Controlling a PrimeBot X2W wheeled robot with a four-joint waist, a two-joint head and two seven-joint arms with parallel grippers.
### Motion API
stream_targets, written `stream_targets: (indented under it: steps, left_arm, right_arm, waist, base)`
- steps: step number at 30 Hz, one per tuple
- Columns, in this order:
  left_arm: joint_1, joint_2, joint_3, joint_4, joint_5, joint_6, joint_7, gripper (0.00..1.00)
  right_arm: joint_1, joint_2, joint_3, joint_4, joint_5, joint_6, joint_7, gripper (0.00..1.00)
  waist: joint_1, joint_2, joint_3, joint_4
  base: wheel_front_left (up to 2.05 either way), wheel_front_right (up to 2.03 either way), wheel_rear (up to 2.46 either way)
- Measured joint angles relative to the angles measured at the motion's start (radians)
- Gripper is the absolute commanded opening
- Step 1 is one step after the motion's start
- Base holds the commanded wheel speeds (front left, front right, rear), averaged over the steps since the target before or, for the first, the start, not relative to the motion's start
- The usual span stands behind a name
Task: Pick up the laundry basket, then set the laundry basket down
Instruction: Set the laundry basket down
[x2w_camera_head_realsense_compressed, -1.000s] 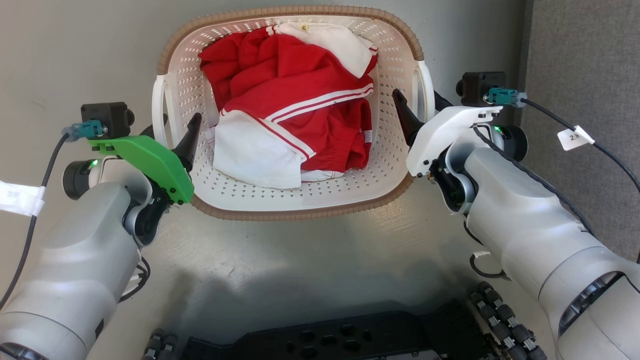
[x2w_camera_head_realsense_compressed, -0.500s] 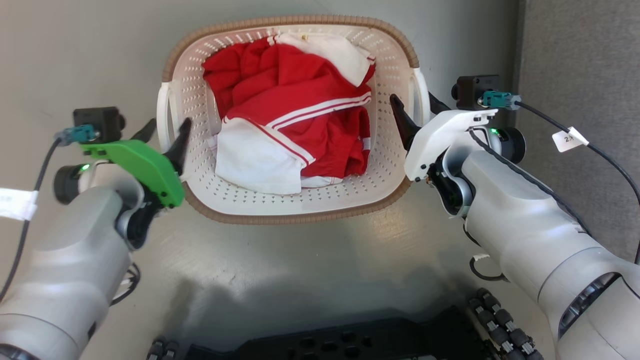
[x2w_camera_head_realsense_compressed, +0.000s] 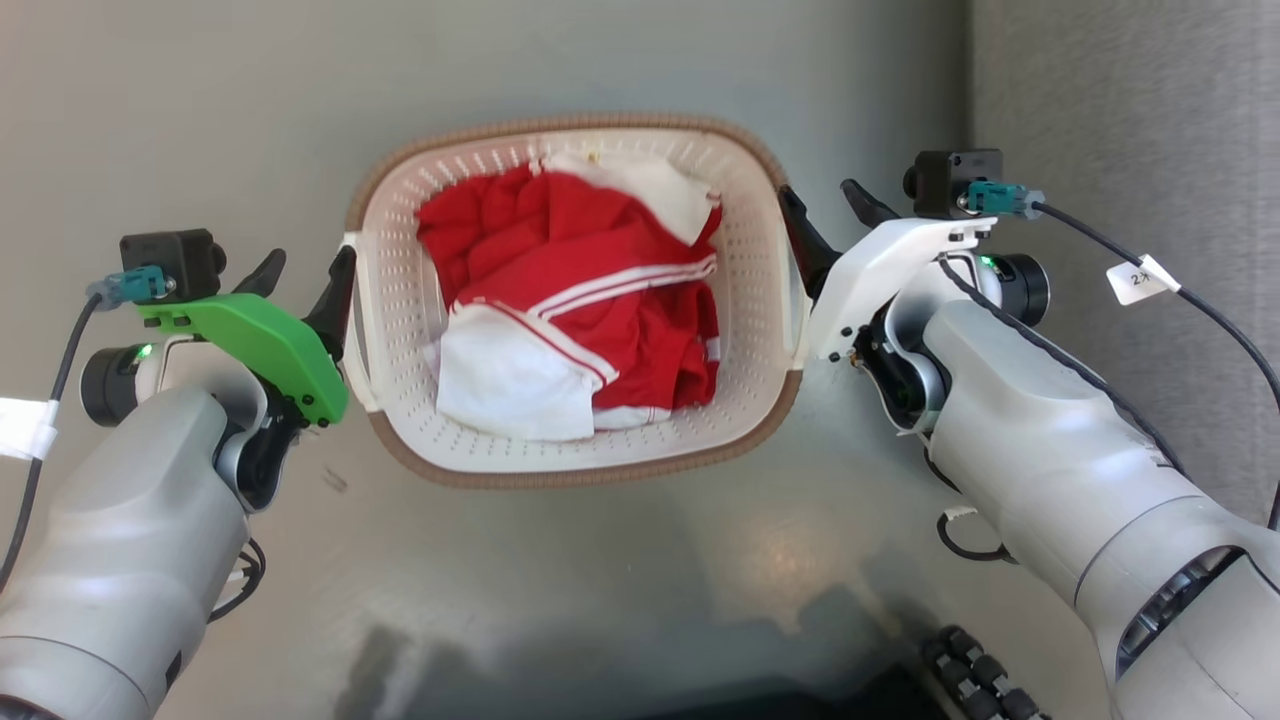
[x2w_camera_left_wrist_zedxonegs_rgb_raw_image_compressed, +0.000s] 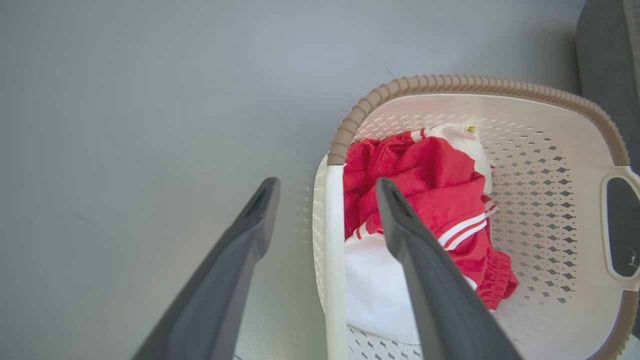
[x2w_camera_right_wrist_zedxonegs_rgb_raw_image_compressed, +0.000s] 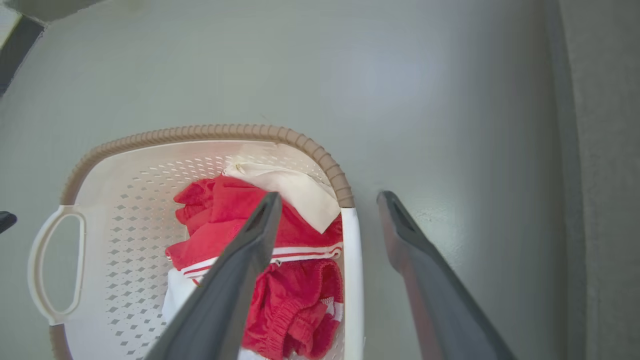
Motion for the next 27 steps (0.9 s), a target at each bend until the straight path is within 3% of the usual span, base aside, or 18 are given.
stream_targets:
  steps: [13, 27]
  left_arm:
    - [0.044, -0.002, 0.027, -0.034, -0.005, 0.0, -0.02, 1.0]
    - [0.137, 0.025, 0.256, -0.145, 0.083, 0.0, -0.02, 1.0]
  right_arm:
    - [0.033, -0.004, -0.094, -0.063, -0.096, 0.002, 0.0, 1.0]
    - [0.189, -0.062, -0.221, -0.225, -0.23, 0.008, -0.001, 1.0]
  waist:
    - [0.0, 0.0, -0.177, -0.015]
    - [0.0, 0.0, -0.374, -0.003]
  base:
    - [0.0, 0.0, 0.0]
    - [0.0, 0.0, 0.0]
